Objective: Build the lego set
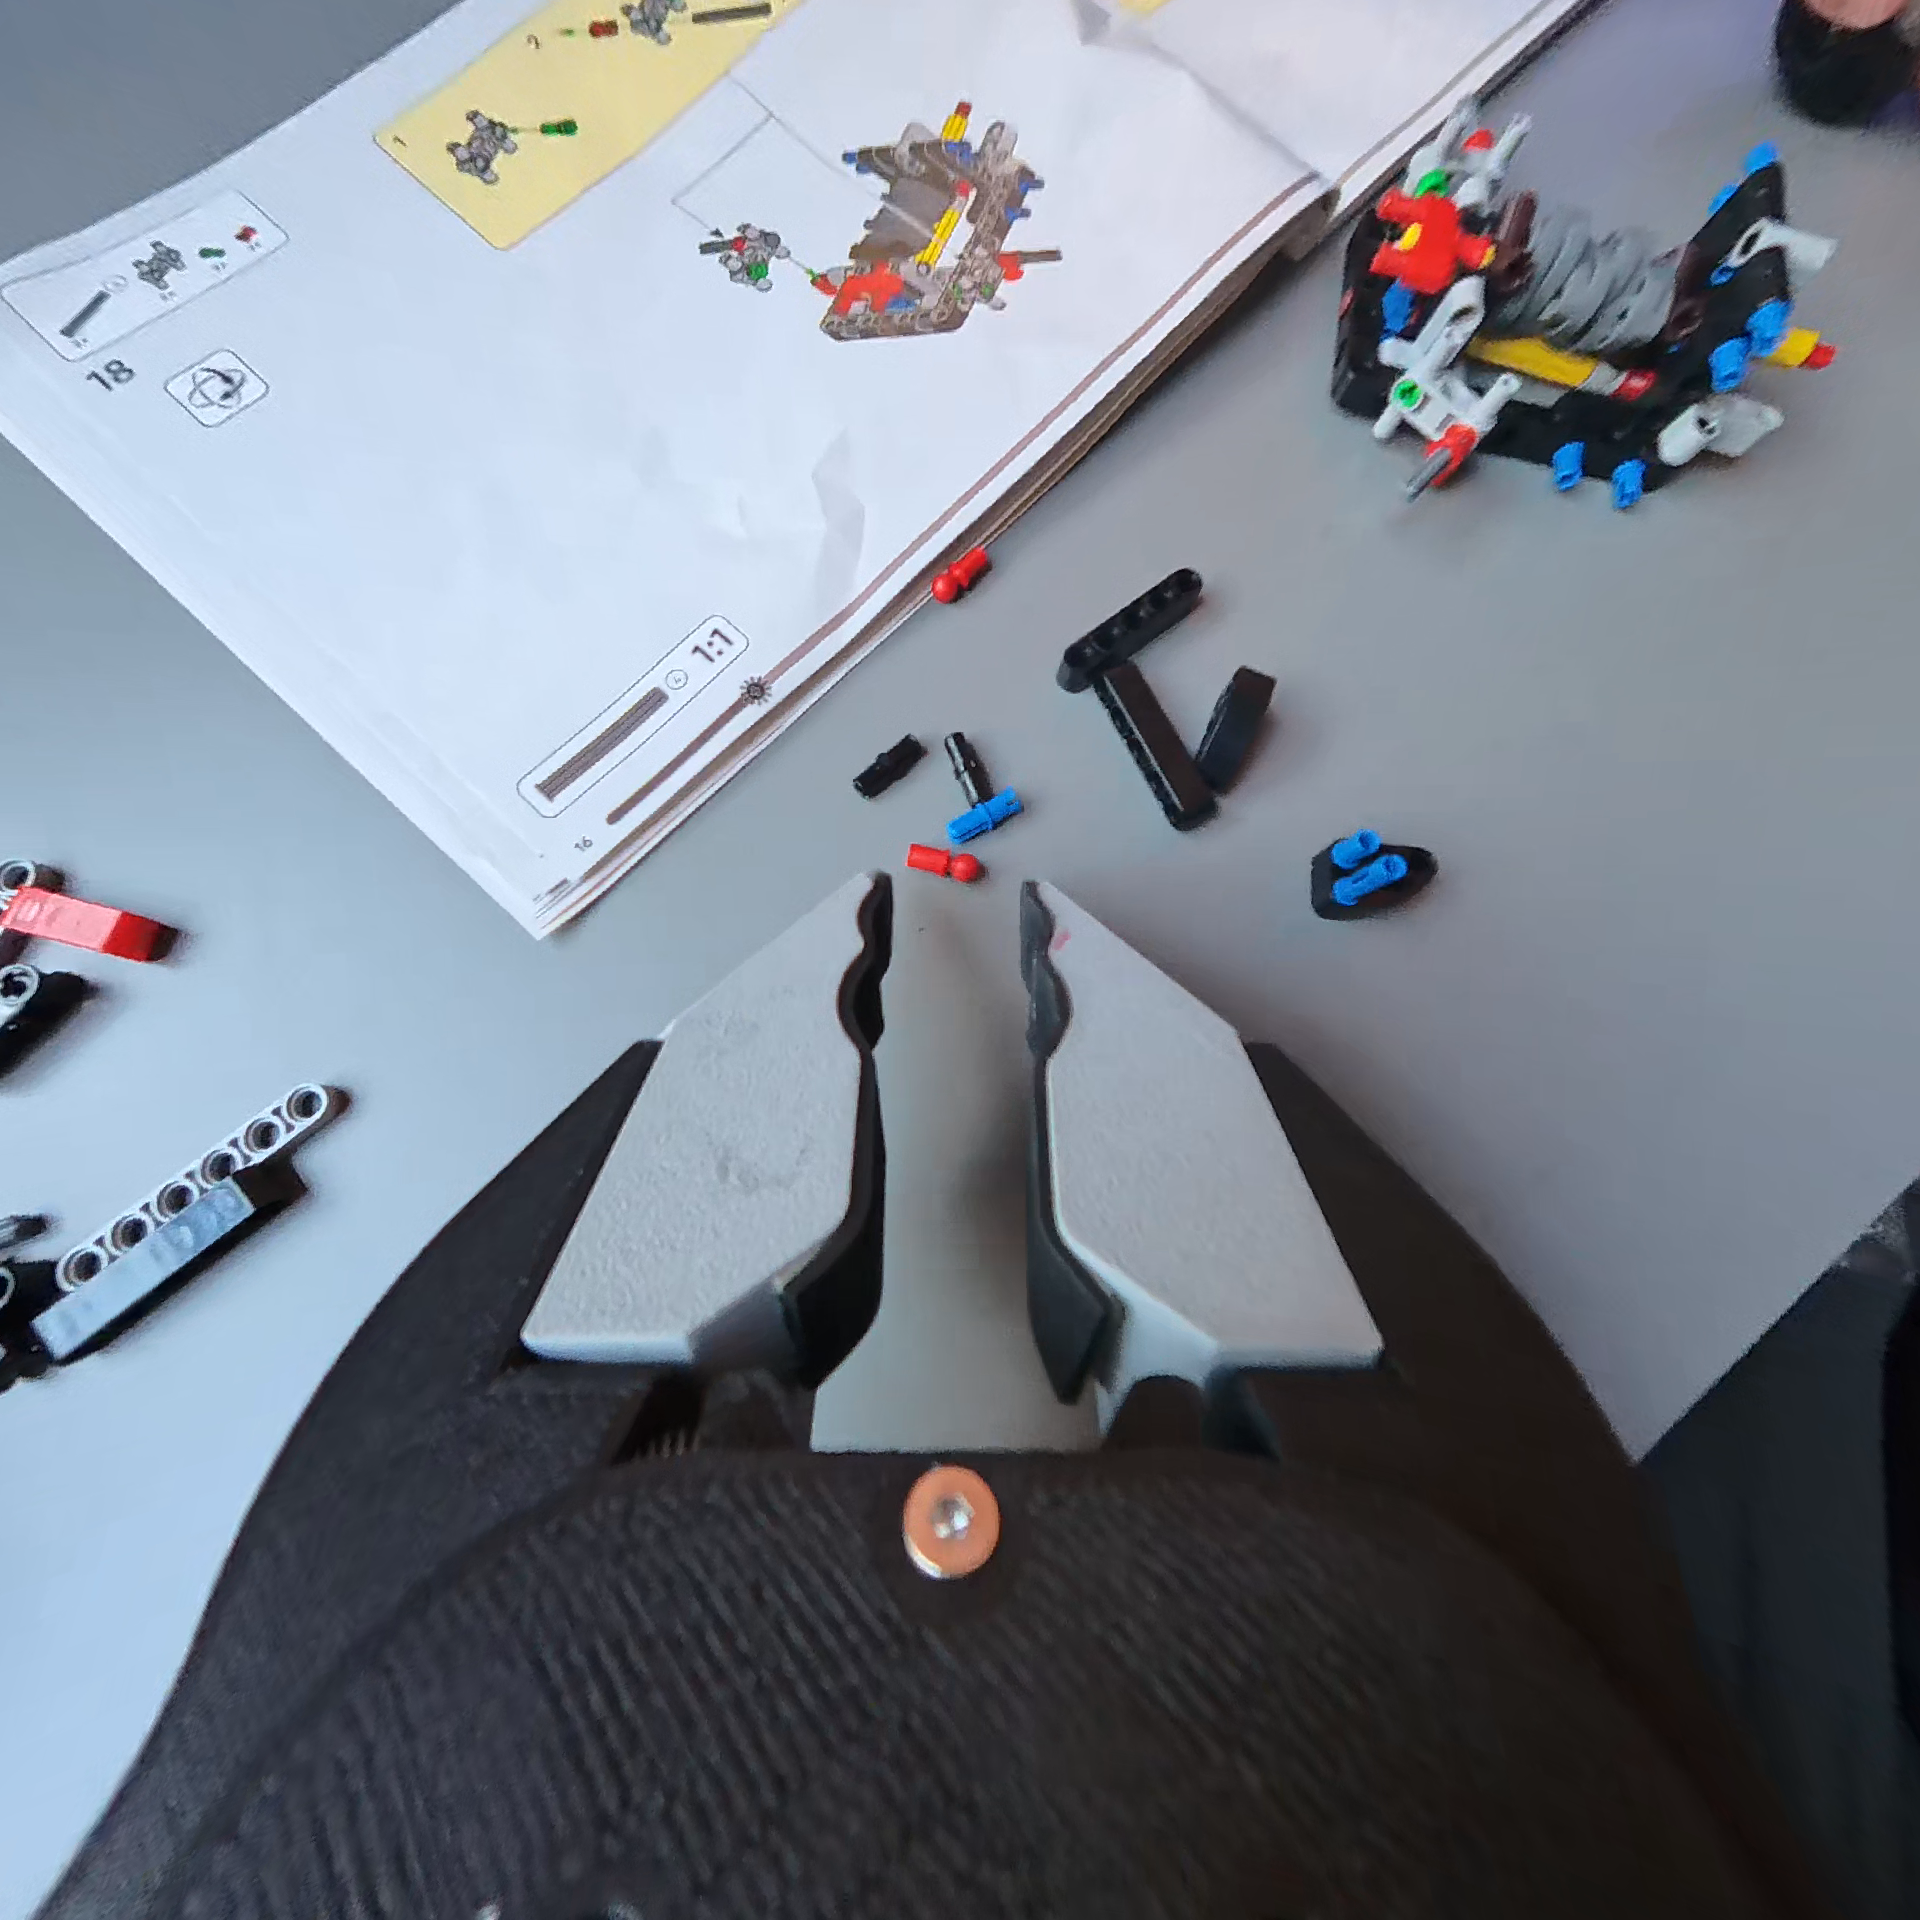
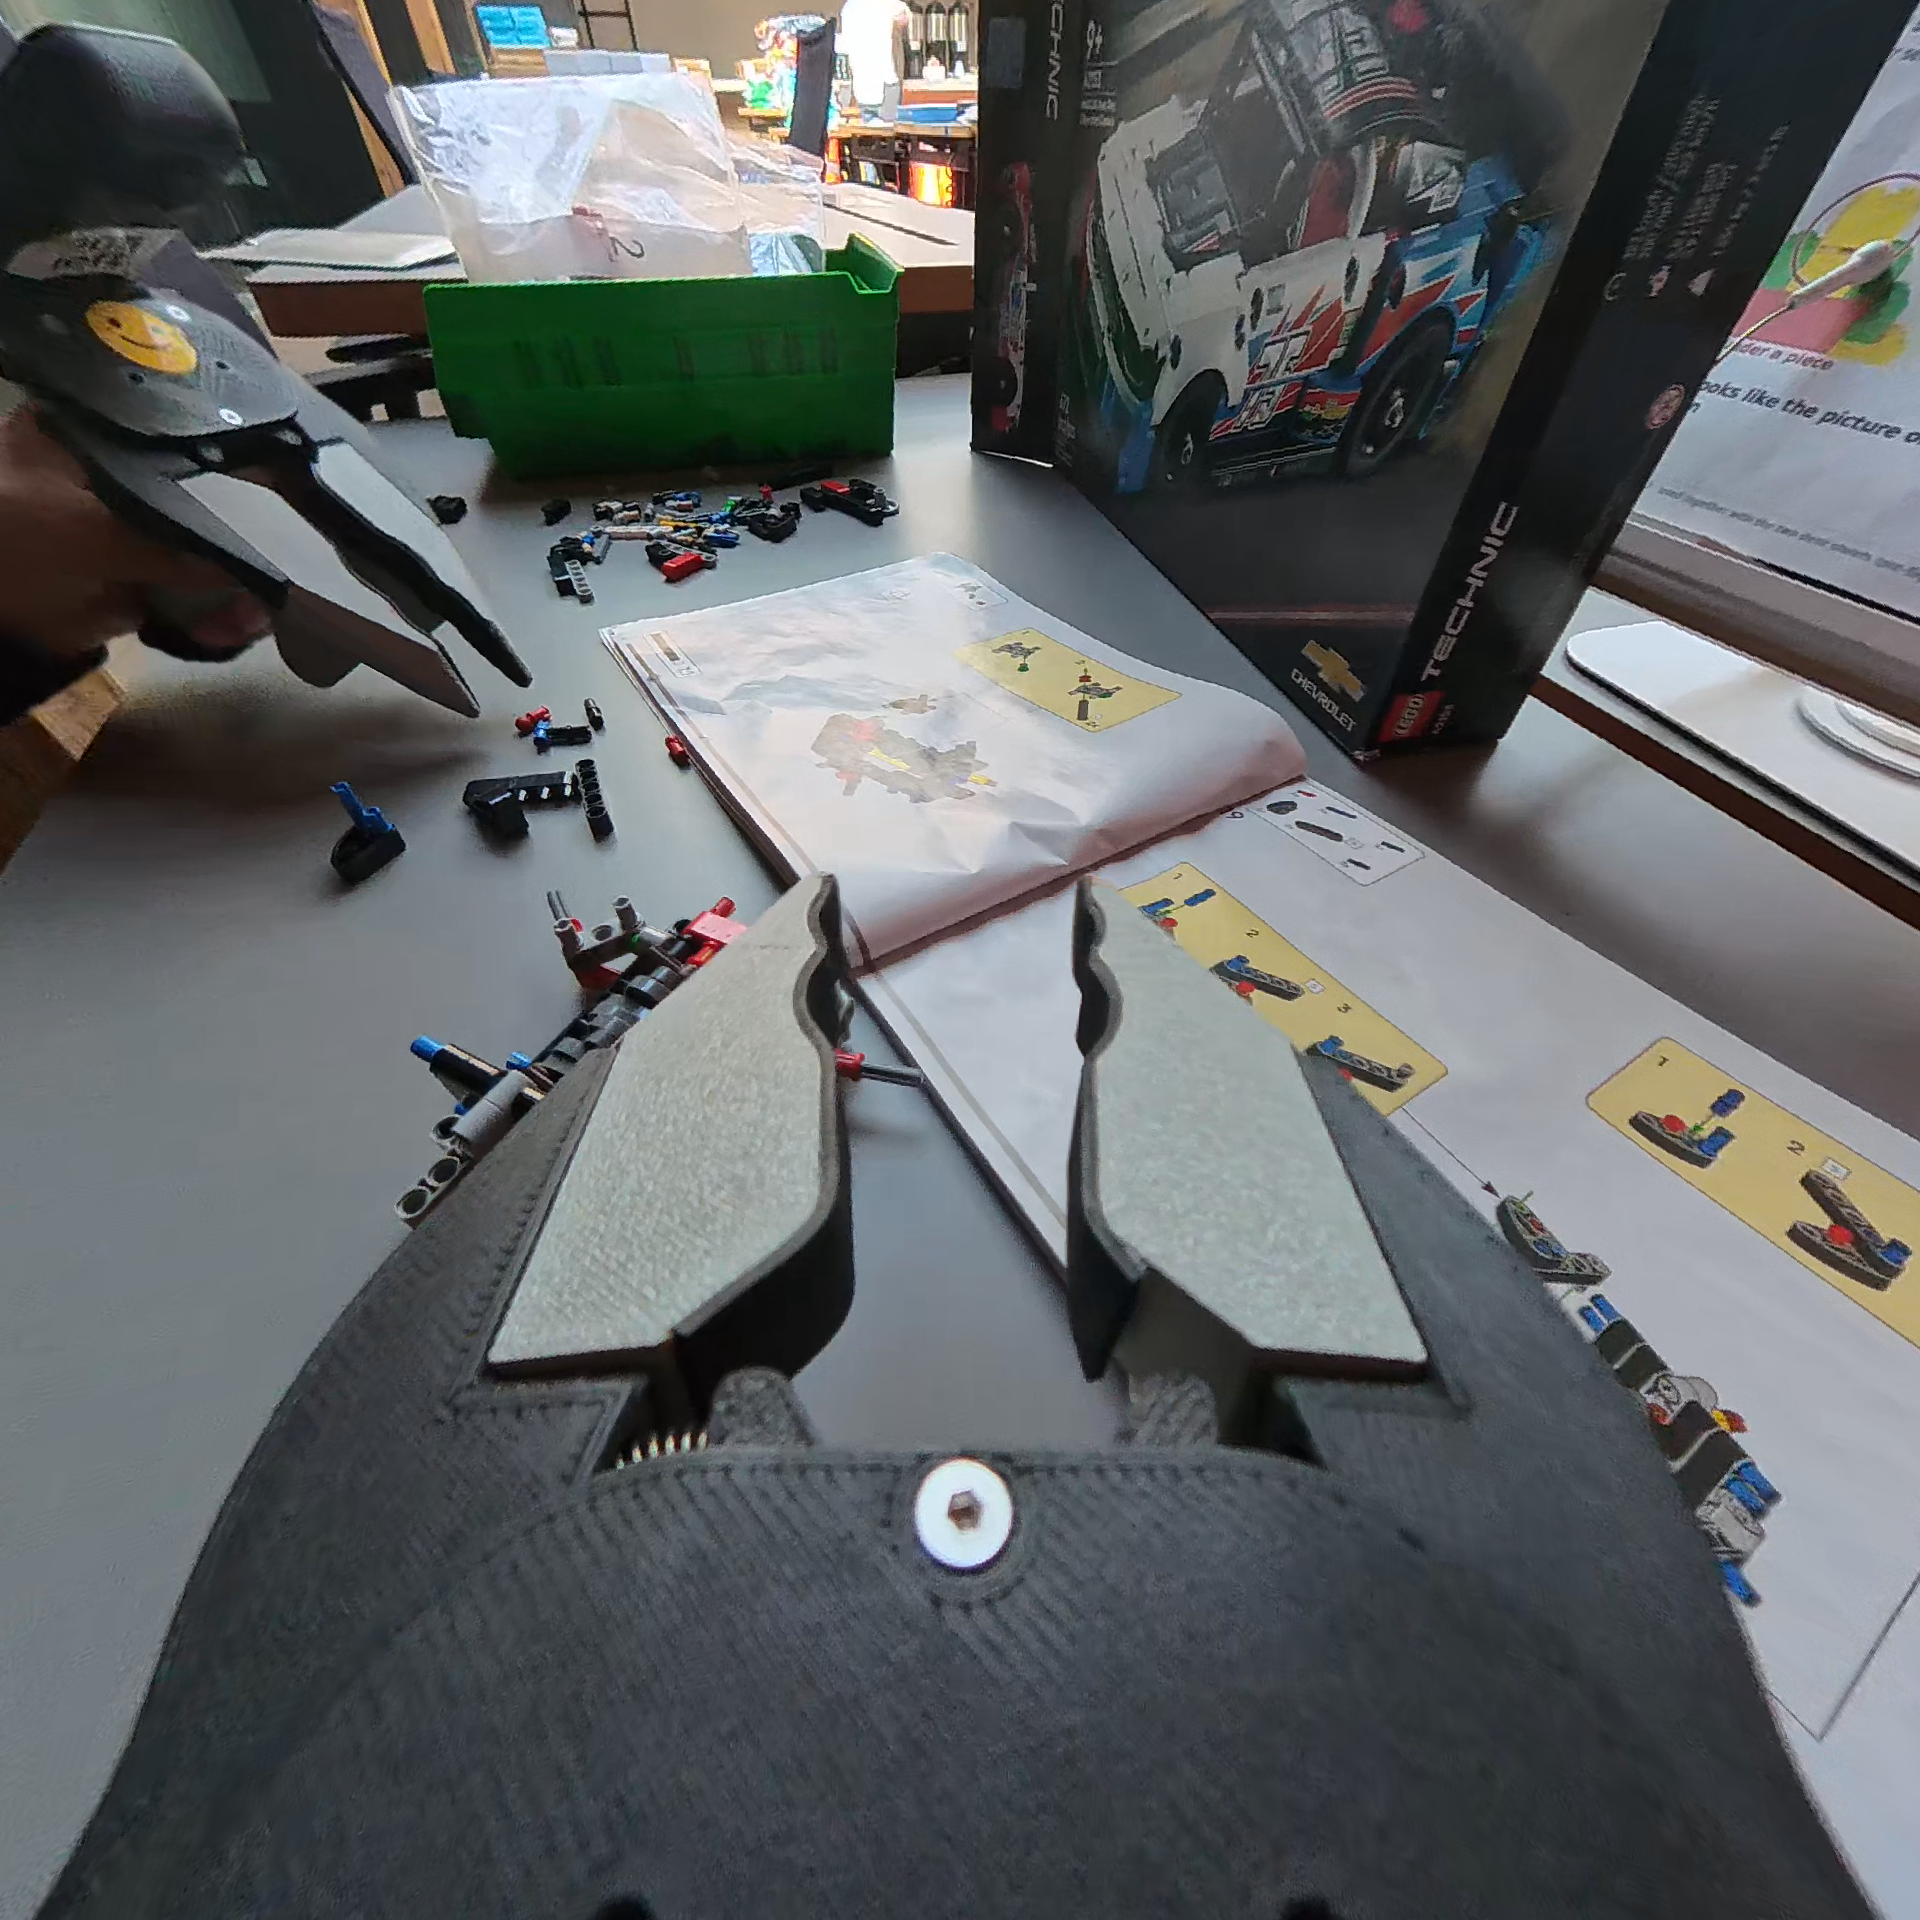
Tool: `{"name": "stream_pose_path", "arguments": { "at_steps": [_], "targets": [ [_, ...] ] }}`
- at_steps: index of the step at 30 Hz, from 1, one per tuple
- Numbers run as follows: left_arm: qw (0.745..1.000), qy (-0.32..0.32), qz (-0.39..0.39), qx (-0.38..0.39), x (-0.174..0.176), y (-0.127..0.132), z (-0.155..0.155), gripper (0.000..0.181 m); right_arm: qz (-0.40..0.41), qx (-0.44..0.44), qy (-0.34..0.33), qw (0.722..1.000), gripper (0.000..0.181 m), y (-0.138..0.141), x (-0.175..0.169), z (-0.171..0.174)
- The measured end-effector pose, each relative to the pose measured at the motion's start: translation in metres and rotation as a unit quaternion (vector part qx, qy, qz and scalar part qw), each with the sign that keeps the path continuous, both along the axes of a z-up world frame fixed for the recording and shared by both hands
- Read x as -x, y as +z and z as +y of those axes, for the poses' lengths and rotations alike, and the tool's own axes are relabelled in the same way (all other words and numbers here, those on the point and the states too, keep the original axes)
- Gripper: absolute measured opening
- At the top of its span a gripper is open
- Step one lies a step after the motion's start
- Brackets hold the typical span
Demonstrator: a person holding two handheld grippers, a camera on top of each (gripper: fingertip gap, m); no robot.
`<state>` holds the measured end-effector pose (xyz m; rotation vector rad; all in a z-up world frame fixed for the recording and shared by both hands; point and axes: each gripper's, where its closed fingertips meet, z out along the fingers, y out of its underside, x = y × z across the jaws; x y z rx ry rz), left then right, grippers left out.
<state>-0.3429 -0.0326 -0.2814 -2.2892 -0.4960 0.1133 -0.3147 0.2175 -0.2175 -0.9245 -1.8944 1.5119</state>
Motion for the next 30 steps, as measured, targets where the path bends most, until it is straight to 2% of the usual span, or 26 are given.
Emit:
{"name": "stream_pose_path", "arguments": {
  "at_steps": [9, 15, 23, 24, 26, 30],
  "targets": [
    [0.998, -0.012, 0.023, 0.050, 0.007, -0.007, 0.001, 0.022, 0.000, 0.001, 0.007, 1.000, 0.041, 0.000, -0.003, -0.003],
    [0.999, -0.033, 0.009, 0.039, 0.004, -0.010, 0.006, 0.025, 0.000, 0.003, 0.010, 1.000, 0.040, 0.001, -0.003, -0.004],
    [0.999, -0.038, 0.012, 0.023, 0.006, -0.011, 0.004, 0.007, 0.000, 0.001, 0.017, 1.000, 0.039, 0.001, -0.005, -0.007],
    [0.999, -0.039, 0.010, 0.019, 0.006, -0.011, 0.004, 0.007, 0.000, 0.000, 0.018, 1.000, 0.039, 0.000, -0.005, -0.008],
    [0.999, -0.042, 0.001, 0.012, 0.004, -0.010, 0.004, 0.022, 0.000, -0.004, 0.020, 1.000, 0.039, 0.000, -0.005, -0.009],
    [0.998, -0.053, 0.006, 0.016, 0.004, -0.010, 0.001, 0.028, -0.001, -0.007, 0.023, 1.000, 0.039, -0.001, -0.006, -0.011]
  ]
}}
